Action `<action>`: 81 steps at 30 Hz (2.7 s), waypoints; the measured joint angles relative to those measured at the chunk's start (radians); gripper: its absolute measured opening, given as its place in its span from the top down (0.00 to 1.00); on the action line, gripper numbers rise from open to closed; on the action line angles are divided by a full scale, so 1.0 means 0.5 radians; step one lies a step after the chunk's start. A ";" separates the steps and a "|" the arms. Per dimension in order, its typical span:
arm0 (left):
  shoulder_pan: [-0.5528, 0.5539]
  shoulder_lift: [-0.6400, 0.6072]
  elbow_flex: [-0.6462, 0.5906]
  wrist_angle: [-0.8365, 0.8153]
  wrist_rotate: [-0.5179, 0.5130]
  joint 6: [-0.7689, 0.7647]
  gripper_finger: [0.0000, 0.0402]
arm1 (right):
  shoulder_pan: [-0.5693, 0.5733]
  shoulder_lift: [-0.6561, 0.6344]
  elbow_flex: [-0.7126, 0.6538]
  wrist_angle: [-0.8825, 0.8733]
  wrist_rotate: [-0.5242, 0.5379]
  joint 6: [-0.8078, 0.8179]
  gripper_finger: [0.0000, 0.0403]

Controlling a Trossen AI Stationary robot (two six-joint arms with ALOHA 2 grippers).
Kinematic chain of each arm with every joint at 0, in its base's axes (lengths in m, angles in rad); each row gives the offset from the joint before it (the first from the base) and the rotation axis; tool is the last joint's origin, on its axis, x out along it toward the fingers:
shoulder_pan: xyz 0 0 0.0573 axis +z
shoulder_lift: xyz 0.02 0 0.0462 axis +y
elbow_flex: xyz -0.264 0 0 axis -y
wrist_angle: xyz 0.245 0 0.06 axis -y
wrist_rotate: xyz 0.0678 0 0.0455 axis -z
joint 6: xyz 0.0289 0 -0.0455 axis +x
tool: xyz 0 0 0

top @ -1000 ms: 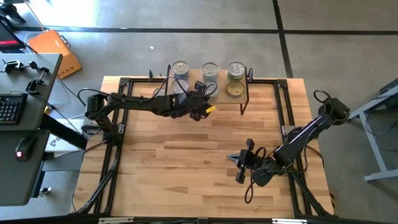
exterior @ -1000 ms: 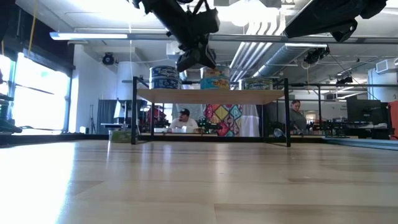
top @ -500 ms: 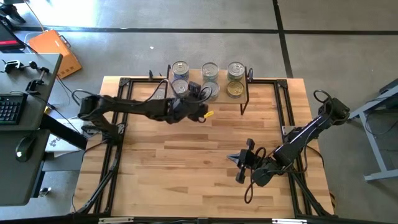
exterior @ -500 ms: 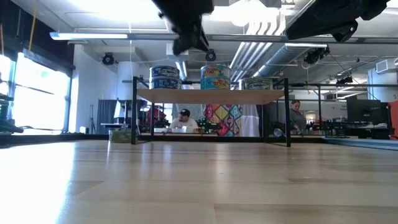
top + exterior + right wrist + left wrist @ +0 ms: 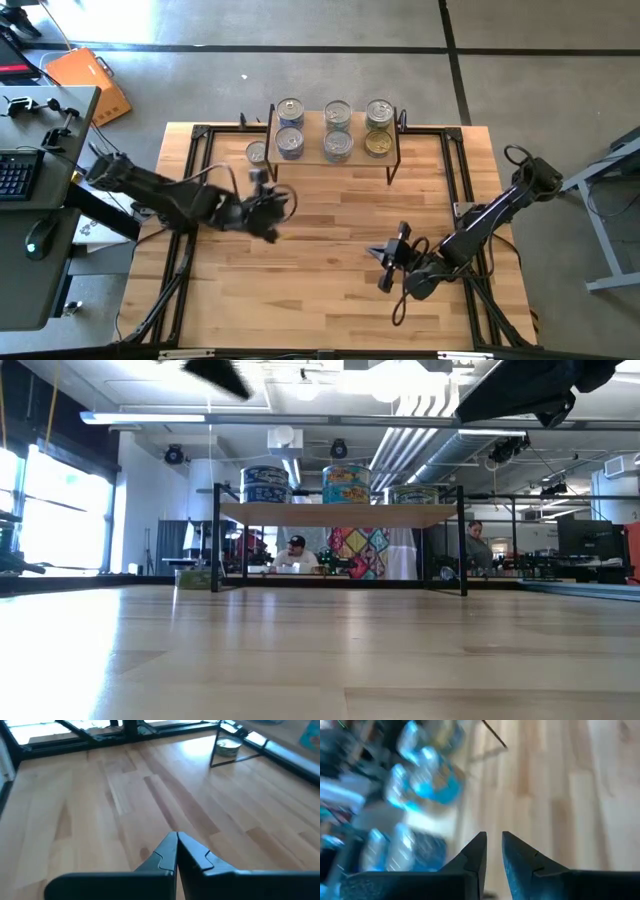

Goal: Stack canned seafood by type on shelf
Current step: Stack the green tuna can on top of the other green tuna can on the shelf

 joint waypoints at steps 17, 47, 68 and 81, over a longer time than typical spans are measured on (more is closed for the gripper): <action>0.062 -0.362 -1.222 -0.121 -0.143 -2.032 0.86 | -0.026 0.086 0.000 0.045 0.092 -0.073 1.00; 1.701 -0.238 -1.336 0.685 0.530 -1.122 0.51 | -0.092 0.086 0.001 0.098 -0.069 -0.106 1.00; 2.207 0.054 -1.336 1.230 1.091 -0.745 0.90 | -0.092 0.086 0.000 0.098 -0.069 -0.114 1.00; 2.150 -0.128 -1.329 0.731 1.370 -0.795 0.99 | -0.092 0.086 0.000 0.098 -0.068 -0.106 1.00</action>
